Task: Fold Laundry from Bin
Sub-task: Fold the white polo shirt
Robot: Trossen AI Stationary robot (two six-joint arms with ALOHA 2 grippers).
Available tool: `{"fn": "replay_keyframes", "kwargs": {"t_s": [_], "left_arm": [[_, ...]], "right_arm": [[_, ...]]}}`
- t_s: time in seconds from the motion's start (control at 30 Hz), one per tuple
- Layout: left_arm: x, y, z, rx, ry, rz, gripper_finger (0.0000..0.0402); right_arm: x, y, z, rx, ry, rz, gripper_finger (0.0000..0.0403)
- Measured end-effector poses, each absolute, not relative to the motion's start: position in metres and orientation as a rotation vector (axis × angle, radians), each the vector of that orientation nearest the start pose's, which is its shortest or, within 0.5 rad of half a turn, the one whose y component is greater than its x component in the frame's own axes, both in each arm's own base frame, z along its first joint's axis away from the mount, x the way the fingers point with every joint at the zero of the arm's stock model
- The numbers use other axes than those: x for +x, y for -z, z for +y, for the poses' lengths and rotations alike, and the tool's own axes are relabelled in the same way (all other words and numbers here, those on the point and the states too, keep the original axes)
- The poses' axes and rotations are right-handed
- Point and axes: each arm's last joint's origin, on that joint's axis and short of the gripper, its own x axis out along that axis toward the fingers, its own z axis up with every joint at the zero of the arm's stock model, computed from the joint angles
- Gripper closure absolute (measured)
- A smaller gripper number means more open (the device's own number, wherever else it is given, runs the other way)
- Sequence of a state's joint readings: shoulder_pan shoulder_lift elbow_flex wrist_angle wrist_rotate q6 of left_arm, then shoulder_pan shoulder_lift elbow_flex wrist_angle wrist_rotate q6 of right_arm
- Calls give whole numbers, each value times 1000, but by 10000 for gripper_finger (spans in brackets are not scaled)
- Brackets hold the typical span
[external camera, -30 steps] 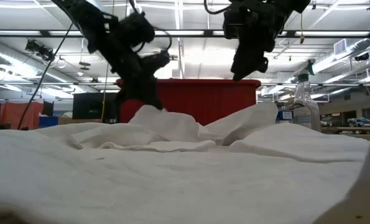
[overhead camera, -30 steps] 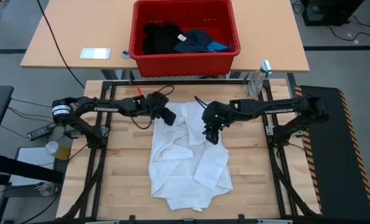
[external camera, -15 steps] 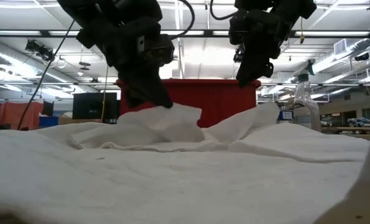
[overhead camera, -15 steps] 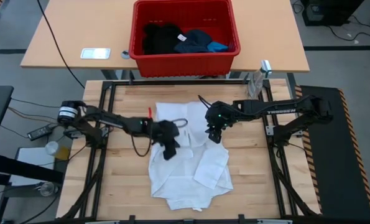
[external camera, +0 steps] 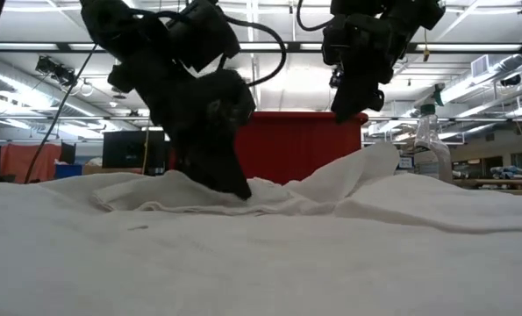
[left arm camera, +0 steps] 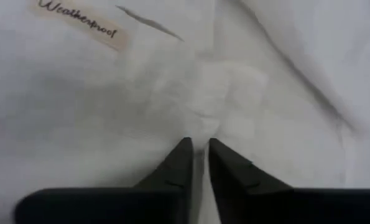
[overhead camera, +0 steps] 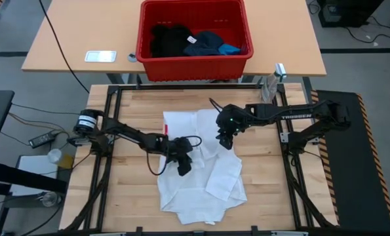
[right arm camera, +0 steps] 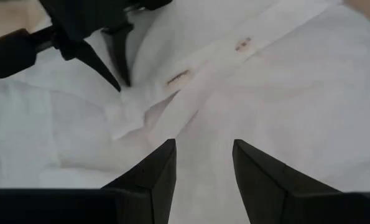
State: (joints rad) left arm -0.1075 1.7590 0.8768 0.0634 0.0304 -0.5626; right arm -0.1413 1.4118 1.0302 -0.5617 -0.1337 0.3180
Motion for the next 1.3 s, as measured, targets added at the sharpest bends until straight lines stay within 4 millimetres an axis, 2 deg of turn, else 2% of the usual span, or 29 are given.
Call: {"fn": "replay_keyframes", "kwargs": {"t_s": [0.2, 0.3, 0.4, 0.53, 0.7, 0.83, 0.97, 1.13, 1.2, 1.3], "left_arm": [[325, -180, -36, -603, 81, 799, 245], [316, -204, -25, -661, 115, 750, 221], [304, -220, -5, -658, 43, 732, 214], [284, -227, 43, -638, -152, 685, 220], [245, -208, 101, -761, -286, 610, 235], [218, -195, 132, -885, -438, 579, 234], [204, -189, 150, -926, -525, 570, 212], [198, -182, 162, -942, -591, 570, 152], [199, -173, 165, -967, -606, 600, 127], [201, -157, 166, -1034, -628, 663, 101]], "right_arm": [[269, -263, -53, 511, 158, 893, 239], [262, -269, -67, 528, 210, 853, 239], [258, -268, -85, 539, 257, 838, 239], [257, -251, -110, 573, 307, 840, 237], [243, -222, -140, 685, 322, 831, 217], [224, -202, -153, 728, 412, 850, 177], [210, -179, -163, 783, 465, 783, 117], [210, -161, -169, 844, 468, 737, 39], [212, -154, -171, 849, 503, 759, 20], [216, -149, -177, 873, 525, 779, 11]]}}
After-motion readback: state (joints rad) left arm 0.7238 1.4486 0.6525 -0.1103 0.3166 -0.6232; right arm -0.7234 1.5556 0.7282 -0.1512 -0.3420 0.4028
